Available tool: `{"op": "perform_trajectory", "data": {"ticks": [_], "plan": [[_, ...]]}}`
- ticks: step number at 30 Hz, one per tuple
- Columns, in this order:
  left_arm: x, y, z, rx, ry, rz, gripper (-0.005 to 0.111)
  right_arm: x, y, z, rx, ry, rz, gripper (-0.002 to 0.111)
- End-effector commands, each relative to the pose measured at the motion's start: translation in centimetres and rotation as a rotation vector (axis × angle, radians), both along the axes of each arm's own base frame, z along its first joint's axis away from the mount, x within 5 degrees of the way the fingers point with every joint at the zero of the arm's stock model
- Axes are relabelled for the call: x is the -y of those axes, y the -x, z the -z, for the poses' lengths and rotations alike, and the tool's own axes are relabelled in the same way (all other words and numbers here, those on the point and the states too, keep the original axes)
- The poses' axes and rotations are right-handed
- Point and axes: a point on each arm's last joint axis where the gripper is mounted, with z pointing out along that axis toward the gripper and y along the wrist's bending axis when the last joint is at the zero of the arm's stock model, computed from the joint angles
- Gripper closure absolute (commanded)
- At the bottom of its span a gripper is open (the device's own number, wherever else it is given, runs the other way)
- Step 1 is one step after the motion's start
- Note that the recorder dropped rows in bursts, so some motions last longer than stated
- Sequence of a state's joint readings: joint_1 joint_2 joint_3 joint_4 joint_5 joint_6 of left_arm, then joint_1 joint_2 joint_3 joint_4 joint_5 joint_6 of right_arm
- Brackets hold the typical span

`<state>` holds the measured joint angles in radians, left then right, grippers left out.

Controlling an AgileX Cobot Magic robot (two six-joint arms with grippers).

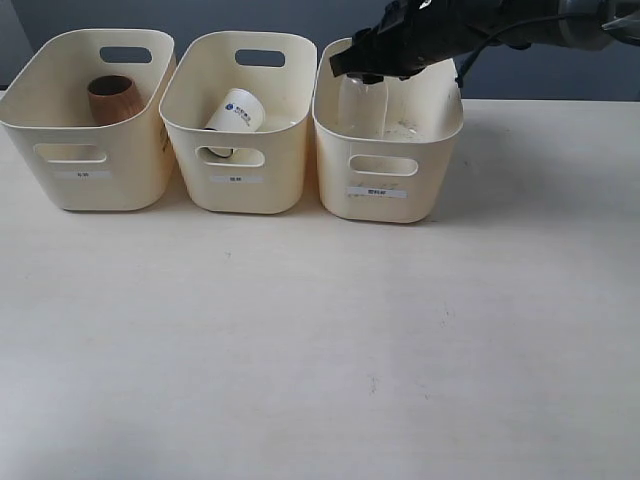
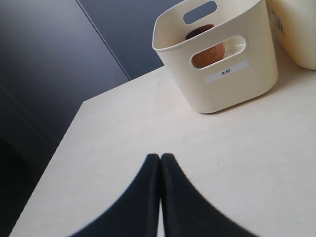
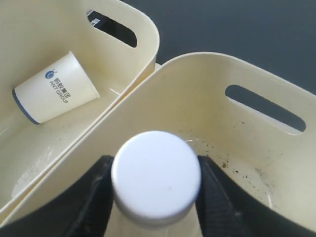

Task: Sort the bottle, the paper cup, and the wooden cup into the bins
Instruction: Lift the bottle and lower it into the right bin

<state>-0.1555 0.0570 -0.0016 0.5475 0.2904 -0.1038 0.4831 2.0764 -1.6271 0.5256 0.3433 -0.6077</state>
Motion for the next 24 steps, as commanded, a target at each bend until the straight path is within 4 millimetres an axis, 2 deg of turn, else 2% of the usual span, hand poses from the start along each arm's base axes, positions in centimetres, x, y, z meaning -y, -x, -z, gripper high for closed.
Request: {"op": "perform_trajectory", "data": {"ticks": [1, 3, 5, 9, 16, 21, 24], "plan": [[0.0, 0.0, 0.0, 0.003, 0.01, 0.006, 0.107, 0.3, -0.2, 0.8, -0.014, 0.004, 0.008, 0.109], [0.0, 0.0, 0.0, 0.003, 0.01, 0.006, 0.107, 0.2, 0.0, 0.9, -0.031, 0.008, -0.002, 0.109], [0.0, 0.0, 0.0, 0.003, 0.01, 0.006, 0.107, 0.2, 0.1, 1.0, -0.046, 0.012, -0.01, 0.103], [0.0, 0.0, 0.0, 0.003, 0.01, 0.006, 0.107, 0.2, 0.2, 1.1, -0.064, 0.017, -0.02, 0.074], [0.0, 0.0, 0.0, 0.003, 0.01, 0.006, 0.107, 0.1, 0.7, 1.4, -0.116, 0.034, -0.052, 0.07], [0.0, 0.0, 0.0, 0.003, 0.01, 0.006, 0.107, 0.1, 1.0, 1.6, -0.146, 0.042, -0.069, 0.049], [0.0, 0.0, 0.0, 0.003, 0.01, 0.006, 0.107, 0.1, 1.1, 1.7, -0.159, 0.046, -0.077, 0.046]]}}
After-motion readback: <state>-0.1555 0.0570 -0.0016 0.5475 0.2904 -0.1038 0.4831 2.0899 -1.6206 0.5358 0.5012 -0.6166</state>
